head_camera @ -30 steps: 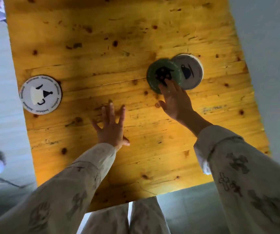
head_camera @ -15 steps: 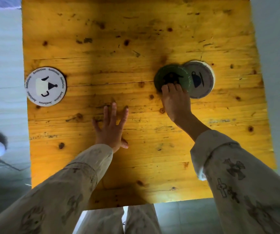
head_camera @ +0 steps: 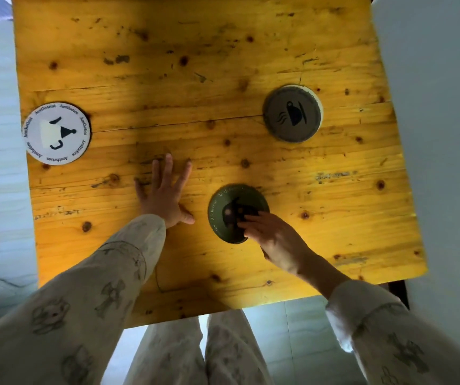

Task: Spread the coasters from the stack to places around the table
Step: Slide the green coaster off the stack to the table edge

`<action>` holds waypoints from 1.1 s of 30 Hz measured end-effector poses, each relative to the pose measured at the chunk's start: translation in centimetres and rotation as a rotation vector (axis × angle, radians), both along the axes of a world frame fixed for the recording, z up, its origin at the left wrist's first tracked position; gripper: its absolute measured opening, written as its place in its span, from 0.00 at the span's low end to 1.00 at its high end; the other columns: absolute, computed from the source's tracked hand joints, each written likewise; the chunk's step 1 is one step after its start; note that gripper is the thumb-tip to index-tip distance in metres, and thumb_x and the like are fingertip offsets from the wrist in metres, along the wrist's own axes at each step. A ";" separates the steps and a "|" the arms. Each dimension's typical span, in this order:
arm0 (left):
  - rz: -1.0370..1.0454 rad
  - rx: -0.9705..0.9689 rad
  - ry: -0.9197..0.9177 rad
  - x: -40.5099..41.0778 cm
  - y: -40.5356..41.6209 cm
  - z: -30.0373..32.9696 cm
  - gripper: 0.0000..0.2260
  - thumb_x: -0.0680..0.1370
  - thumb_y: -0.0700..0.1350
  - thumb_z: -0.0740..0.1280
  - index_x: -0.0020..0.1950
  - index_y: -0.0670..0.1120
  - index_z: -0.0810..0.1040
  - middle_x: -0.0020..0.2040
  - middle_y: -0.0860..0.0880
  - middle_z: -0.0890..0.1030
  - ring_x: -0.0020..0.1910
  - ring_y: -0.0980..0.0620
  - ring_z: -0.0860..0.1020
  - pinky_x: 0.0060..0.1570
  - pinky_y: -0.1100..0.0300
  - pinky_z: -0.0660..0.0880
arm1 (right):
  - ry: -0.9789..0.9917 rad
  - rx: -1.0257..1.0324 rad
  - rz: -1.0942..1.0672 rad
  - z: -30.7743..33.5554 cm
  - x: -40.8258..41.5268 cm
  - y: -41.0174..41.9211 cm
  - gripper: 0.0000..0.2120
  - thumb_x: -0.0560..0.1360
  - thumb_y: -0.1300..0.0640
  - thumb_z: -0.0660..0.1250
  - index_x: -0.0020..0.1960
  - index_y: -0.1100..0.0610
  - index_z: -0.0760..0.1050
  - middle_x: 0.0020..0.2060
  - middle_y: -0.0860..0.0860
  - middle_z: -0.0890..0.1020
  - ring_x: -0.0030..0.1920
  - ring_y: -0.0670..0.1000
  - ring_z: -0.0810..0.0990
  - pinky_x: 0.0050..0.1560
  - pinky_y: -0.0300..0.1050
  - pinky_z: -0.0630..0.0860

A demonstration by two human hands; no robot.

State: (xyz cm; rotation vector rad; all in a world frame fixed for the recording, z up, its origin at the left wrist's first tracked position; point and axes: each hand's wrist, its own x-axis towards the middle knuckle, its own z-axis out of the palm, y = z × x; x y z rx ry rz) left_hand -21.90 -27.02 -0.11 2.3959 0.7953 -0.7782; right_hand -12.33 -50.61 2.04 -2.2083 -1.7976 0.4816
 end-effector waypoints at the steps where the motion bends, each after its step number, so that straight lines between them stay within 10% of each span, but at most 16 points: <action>1: -0.002 -0.001 -0.005 0.1 0.0 0.1 0.57 0.61 0.53 0.76 0.63 0.65 0.28 0.72 0.52 0.27 0.72 0.48 0.30 0.67 0.31 0.39 | 0.000 -0.015 -0.006 -0.1 -0.2 -0.8 0.22 0.54 0.76 0.74 0.45 0.61 0.82 0.49 0.56 0.86 0.53 0.56 0.84 0.51 0.56 0.82; 7: -0.001 -0.004 -0.016 0.2 -0.7 0.6 0.52 0.65 0.52 0.74 0.71 0.60 0.35 0.74 0.48 0.31 0.73 0.44 0.32 0.67 0.31 0.42 | 0.033 -0.055 -0.252 -0.5 -2.1 -3.3 0.21 0.65 0.71 0.72 0.56 0.59 0.79 0.54 0.57 0.84 0.57 0.58 0.81 0.54 0.53 0.81; 10: 0.018 -0.017 -0.244 0.7 -2.6 1.3 0.35 0.73 0.44 0.66 0.73 0.54 0.49 0.76 0.44 0.49 0.75 0.41 0.46 0.70 0.34 0.50 | 0.115 0.040 -0.683 -0.4 -3.5 -3.0 0.13 0.72 0.69 0.66 0.55 0.62 0.78 0.51 0.60 0.83 0.51 0.60 0.81 0.48 0.50 0.81; 15: -0.082 -0.141 -0.461 3.4 -6.9 1.4 0.30 0.72 0.30 0.59 0.72 0.46 0.57 0.72 0.44 0.64 0.71 0.44 0.60 0.70 0.48 0.61 | 0.831 -0.052 -1.412 0.7 -4.0 -2.3 0.10 0.78 0.62 0.58 0.56 0.63 0.74 0.48 0.63 0.81 0.47 0.61 0.80 0.52 0.57 0.77; 19: -0.151 -0.114 -0.421 3.6 -9.1 0.6 0.30 0.72 0.31 0.60 0.72 0.47 0.57 0.71 0.45 0.65 0.70 0.44 0.60 0.68 0.45 0.62 | 1.272 0.005 -1.513 1.8 -3.9 -0.9 0.12 0.79 0.57 0.56 0.39 0.56 0.73 0.35 0.54 0.78 0.38 0.52 0.77 0.42 0.46 0.76; 26: 0.137 -0.092 -0.307 -2.2 -9.8 1.4 0.28 0.72 0.34 0.63 0.70 0.44 0.61 0.68 0.40 0.66 0.67 0.41 0.64 0.67 0.46 0.63 | 1.037 -0.066 -1.394 1.1 -3.5 0.5 0.18 0.78 0.51 0.53 0.41 0.62 0.75 0.45 0.66 0.80 0.46 0.61 0.77 0.51 0.62 0.75; 30: 0.403 -0.266 -0.245 -4.8 -10.5 1.8 0.22 0.75 0.35 0.60 0.69 0.44 0.63 0.67 0.41 0.69 0.61 0.45 0.72 0.50 0.57 0.75 | 0.947 -0.073 -1.290 1.4 -4.0 0.5 0.21 0.78 0.50 0.54 0.50 0.68 0.75 0.51 0.69 0.80 0.55 0.68 0.77 0.57 0.68 0.73; 33: 0.487 -0.355 -0.273 -5.6 -11.1 1.8 0.19 0.75 0.35 0.60 0.66 0.43 0.67 0.63 0.41 0.74 0.57 0.45 0.74 0.44 0.61 0.74 | 0.877 -0.088 -1.210 1.2 -4.5 0.2 0.21 0.79 0.52 0.54 0.45 0.70 0.75 0.42 0.68 0.81 0.43 0.65 0.78 0.47 0.60 0.76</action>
